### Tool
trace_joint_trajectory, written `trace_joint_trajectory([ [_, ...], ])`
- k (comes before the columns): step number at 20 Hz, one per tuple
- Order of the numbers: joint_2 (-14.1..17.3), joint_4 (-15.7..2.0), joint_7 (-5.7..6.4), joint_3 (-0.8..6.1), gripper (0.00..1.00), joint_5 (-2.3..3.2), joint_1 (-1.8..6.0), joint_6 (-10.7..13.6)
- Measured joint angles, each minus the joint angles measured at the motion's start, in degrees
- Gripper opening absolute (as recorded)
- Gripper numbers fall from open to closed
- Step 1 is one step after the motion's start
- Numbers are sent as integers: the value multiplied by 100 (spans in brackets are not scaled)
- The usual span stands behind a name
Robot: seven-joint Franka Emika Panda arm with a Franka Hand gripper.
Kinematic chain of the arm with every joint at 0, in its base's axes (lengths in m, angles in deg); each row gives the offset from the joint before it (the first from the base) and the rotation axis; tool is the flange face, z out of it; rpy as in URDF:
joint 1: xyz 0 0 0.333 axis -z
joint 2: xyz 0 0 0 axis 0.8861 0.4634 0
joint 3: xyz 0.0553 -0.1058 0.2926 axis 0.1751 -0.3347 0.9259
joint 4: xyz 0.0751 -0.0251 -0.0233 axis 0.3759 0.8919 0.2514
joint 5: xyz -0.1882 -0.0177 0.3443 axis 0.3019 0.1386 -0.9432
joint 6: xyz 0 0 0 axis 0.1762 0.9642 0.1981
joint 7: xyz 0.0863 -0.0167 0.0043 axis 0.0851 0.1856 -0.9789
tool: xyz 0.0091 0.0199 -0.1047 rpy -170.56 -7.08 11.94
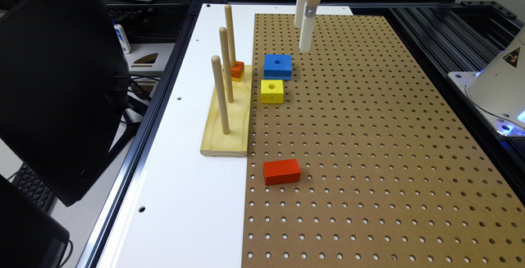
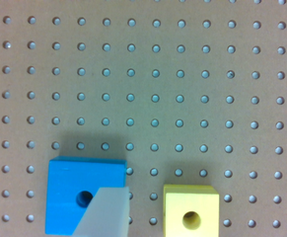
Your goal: Pick up yellow block.
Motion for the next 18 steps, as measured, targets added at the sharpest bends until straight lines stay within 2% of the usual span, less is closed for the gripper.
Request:
trace_joint_trajectory([
  [4,8,-22,8,16,100,-1,-1,-10],
  [9,29,-121,99,111,100,-2,-5,-10],
  [10,74,-183,107,126,100,-2,-5,-10],
  [15,306,-413,109,132,100,-2,-5,-10],
  [18,415,-457,109,132,100,-2,-5,-21],
])
